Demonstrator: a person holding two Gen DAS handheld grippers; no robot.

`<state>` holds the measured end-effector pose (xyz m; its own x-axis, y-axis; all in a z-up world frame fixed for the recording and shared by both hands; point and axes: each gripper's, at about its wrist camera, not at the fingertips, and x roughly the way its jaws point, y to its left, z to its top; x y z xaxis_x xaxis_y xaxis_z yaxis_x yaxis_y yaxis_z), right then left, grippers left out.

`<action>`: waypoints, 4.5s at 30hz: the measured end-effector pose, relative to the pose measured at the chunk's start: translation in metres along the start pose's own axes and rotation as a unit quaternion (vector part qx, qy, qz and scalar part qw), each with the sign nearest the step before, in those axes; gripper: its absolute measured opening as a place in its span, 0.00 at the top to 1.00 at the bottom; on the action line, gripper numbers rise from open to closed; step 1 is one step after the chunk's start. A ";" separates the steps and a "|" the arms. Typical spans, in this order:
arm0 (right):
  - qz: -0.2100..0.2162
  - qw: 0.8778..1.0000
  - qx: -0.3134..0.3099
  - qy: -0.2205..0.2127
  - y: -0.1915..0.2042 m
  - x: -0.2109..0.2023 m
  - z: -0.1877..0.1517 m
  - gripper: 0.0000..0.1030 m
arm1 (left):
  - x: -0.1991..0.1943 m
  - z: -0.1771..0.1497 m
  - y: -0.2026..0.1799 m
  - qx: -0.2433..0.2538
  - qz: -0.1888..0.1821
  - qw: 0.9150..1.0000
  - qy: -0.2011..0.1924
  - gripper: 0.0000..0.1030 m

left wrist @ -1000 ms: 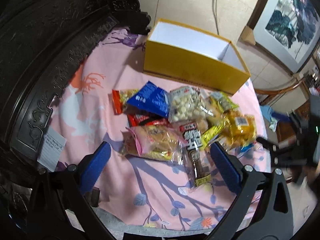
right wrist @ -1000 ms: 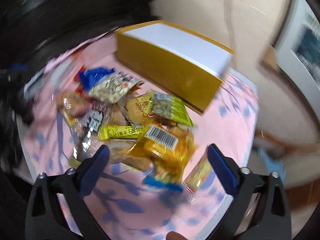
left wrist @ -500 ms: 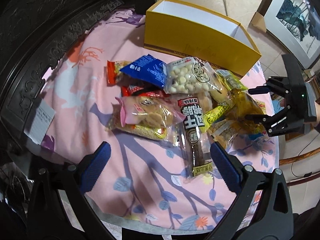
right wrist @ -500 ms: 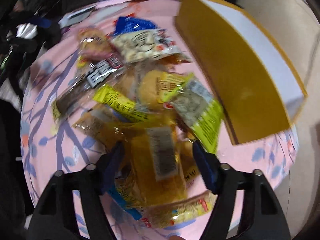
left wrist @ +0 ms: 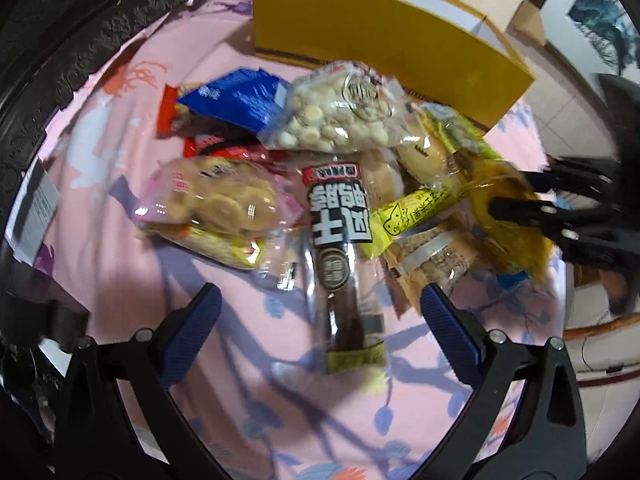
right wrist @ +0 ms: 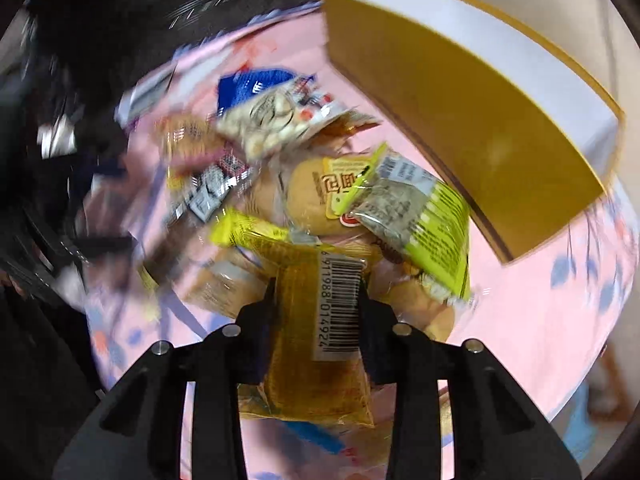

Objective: Organize snacks
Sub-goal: 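Grasp the brown chocolate stick with the left tool while the right tool grasps the yellow bread pack, then carry both snacks into the yellow box and open both tools, then grasp the long cereal bar with the right tool while the left tool grasps the pink pastry pack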

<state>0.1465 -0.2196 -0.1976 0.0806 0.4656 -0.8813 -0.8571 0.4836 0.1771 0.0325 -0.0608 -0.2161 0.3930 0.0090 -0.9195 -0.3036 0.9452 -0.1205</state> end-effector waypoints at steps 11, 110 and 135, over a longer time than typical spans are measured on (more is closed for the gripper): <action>0.009 0.982 0.183 -0.042 0.002 -0.030 -0.041 0.65 | 0.046 -0.007 -0.026 -0.022 0.039 0.999 0.017 0.32; -0.209 0.858 0.468 -0.028 -0.081 -0.045 -0.091 0.41 | -0.084 0.110 0.035 0.116 -0.009 0.986 -0.116 0.04; -0.214 0.865 0.444 -0.097 -0.026 -0.061 -0.095 0.71 | -0.021 0.050 0.068 0.117 0.027 0.993 0.001 0.05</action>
<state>0.1159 -0.3306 -0.1904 0.4515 0.1781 -0.8743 -0.0073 0.9806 0.1960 0.0469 0.0195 -0.1861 0.3797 0.0612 -0.9231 -0.1149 0.9932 0.0185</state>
